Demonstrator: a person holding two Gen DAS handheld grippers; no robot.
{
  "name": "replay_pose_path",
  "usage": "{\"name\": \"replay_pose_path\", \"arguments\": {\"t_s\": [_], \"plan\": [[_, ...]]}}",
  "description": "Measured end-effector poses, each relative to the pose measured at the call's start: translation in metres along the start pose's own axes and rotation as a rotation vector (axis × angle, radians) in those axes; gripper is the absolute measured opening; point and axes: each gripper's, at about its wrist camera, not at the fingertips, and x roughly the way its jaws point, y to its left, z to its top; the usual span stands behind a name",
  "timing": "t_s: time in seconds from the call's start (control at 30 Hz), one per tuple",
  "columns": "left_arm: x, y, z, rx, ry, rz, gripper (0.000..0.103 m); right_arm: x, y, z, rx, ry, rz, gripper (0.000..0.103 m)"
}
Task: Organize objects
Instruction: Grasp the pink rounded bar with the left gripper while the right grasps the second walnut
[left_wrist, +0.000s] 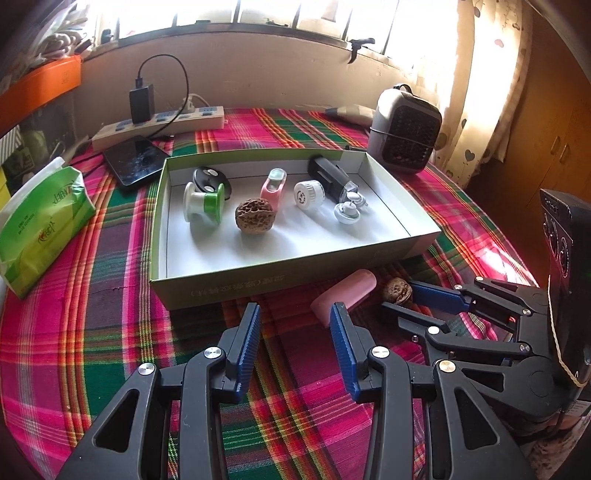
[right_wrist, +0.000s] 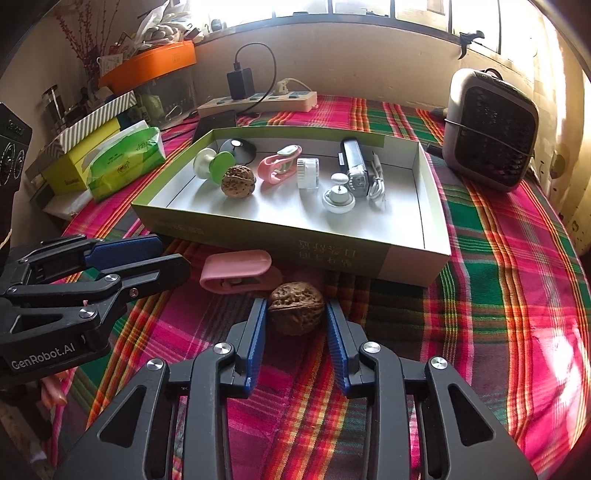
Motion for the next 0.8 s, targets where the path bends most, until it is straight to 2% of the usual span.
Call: {"name": "replay_pose_path", "arguments": {"t_s": [0.47, 0.6, 0.8], "plan": [[0.015, -0.02, 0.007, 0.102, 0.021, -0.056, 0.037, -0.009, -0.016, -0.008, 0.015, 0.004, -0.028, 0.033], [0.02, -0.021, 0.009, 0.11, 0.035, -0.053, 0.037, -0.012, -0.021, -0.01, 0.023, 0.006, -0.035, 0.033], [0.019, -0.028, 0.007, 0.121, 0.053, -0.092, 0.037, -0.015, -0.028, -0.013, 0.038, 0.006, -0.039, 0.033]]}}
